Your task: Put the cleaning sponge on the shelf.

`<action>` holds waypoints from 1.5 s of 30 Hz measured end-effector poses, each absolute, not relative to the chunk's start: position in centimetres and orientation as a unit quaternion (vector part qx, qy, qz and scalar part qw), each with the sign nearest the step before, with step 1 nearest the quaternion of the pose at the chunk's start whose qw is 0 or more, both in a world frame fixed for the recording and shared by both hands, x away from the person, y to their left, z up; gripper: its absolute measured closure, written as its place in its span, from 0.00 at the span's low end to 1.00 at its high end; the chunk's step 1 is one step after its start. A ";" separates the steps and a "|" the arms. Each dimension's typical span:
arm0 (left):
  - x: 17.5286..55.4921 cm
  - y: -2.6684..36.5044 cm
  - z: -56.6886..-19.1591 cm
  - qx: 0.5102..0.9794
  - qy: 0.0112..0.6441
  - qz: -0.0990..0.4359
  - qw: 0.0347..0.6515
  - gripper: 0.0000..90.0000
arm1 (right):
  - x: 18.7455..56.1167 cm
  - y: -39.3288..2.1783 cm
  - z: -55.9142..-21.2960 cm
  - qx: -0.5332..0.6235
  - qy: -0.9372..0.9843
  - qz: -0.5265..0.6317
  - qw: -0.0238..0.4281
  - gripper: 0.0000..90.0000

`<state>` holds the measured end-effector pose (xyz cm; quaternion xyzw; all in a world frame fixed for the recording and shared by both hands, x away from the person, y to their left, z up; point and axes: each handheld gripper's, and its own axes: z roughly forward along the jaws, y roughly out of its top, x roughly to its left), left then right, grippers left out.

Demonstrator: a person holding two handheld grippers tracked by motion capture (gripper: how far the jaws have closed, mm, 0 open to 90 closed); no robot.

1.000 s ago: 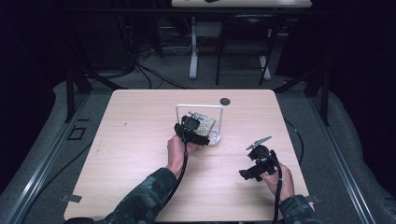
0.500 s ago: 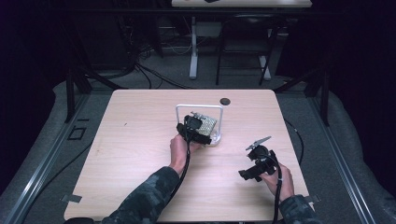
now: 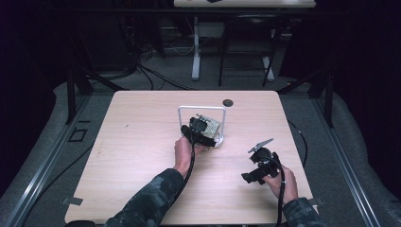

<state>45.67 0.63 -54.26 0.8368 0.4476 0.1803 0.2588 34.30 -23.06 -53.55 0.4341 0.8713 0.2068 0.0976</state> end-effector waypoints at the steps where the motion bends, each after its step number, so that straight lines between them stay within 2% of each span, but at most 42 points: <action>1: 45.8 0.6 -54.4 0.836 0.449 0.181 0.257 0.11 | 34.3 -23.1 -53.6 0.434 0.871 0.208 0.097 0.03; 10: 46.1 0.8 -55.0 0.834 0.463 0.162 0.252 0.11 | 34.3 -23.0 -53.6 0.431 0.872 0.210 0.098 0.03; 32: 45.9 0.5 -54.9 0.833 0.465 0.165 0.252 0.06 | 34.2 -22.9 -53.3 0.426 0.873 0.219 0.097 0.02; 37: 45.7 0.4 -54.6 0.834 0.458 0.161 0.261 0.00 | 34.2 -22.9 -53.4 0.425 0.873 0.216 0.097 0.02; 45: 44.7 1.1 -53.0 0.833 0.449 0.166 0.279 0.00 | 34.1 -23.0 -53.2 0.427 0.870 0.220 0.108 0.02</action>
